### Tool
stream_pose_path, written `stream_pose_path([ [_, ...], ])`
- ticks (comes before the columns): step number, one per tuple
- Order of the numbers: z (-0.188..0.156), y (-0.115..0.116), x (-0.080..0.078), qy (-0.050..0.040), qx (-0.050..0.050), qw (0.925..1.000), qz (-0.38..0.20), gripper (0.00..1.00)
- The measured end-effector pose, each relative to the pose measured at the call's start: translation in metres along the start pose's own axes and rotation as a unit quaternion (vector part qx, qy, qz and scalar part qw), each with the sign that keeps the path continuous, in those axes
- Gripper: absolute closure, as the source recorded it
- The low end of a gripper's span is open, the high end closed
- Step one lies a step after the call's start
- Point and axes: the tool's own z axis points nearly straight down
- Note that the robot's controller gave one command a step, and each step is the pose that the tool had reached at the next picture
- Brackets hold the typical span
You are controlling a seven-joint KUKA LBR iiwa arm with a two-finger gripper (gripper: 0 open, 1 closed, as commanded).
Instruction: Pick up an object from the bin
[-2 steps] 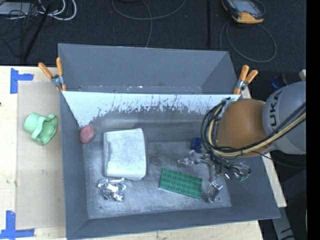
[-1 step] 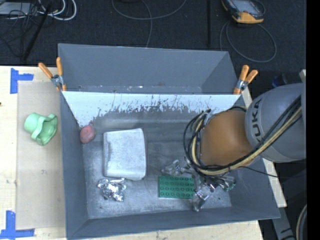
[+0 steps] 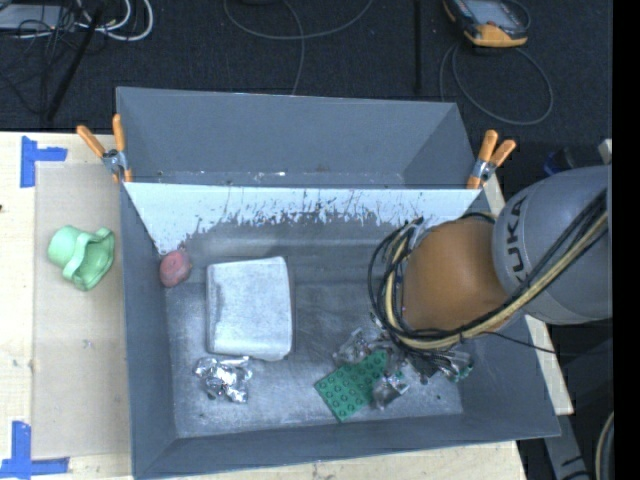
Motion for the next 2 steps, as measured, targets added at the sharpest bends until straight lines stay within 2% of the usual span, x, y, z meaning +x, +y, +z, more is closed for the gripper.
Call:
stream_pose_path([
  [1,-0.12,-0.002,0.004,0.0039,-0.002,1.0,0.001,1.0],
  [2,-0.159,-0.047,0.024,0.0058,-0.003,0.9921,-0.126,1.0],
])
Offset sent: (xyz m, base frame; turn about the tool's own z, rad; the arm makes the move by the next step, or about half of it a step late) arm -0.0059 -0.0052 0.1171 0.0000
